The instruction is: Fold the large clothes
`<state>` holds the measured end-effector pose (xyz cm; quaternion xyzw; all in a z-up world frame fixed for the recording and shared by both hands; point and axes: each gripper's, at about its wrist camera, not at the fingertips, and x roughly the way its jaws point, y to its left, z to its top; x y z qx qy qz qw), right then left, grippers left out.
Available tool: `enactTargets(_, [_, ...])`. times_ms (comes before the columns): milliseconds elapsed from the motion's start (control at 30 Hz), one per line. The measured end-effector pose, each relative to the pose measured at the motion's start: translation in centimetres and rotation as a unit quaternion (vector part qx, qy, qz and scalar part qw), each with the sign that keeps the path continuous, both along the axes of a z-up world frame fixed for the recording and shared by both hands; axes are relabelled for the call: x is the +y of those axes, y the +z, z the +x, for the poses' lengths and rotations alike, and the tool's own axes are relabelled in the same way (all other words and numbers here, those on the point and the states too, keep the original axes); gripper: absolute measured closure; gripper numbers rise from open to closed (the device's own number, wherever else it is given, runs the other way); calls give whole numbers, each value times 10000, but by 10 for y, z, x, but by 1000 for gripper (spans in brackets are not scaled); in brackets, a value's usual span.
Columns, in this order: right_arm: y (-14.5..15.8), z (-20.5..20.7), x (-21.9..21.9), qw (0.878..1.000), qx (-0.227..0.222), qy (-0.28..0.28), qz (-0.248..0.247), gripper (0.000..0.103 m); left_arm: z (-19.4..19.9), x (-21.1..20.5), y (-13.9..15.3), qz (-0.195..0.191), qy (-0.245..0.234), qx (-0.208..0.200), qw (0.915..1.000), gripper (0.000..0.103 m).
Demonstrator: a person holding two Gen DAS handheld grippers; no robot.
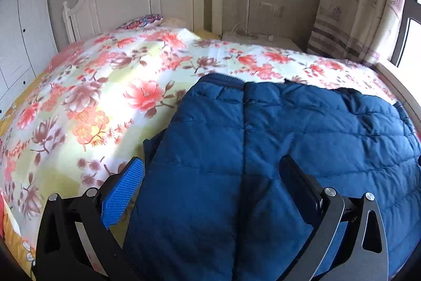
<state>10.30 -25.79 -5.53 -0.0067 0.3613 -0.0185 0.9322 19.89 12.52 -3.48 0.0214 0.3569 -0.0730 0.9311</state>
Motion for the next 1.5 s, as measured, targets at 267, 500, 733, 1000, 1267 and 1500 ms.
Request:
enactTargets(267, [-26,-15,104,9870,295,1430,-671,3,-65,-96,1,679,-1423,-230,9872,4])
enactTargets(500, [-36,-17,100,9873,317,1431,-612,3,-61,-93,-29,742,-1510,40,9857,4])
enactTargets(733, [-17,-56,40,9959,31,689,-586,3,-73,-5,-17,404,-490,-124,9979,4])
enactTargets(1000, [-37,-58,14,9980,168,592,137,3,-70,26,-37,232,-287,-21,9993,4])
enactTargets(1267, [-8,-88,85,9894,-427,1361,-261,3,-129,-17,-1,104,-1095,-656,9918,5])
enactTargets(1500, [-48,-74,123,9813,-73,1799,-676,2,-129,-62,-42,726,-1606,-388,9836,4])
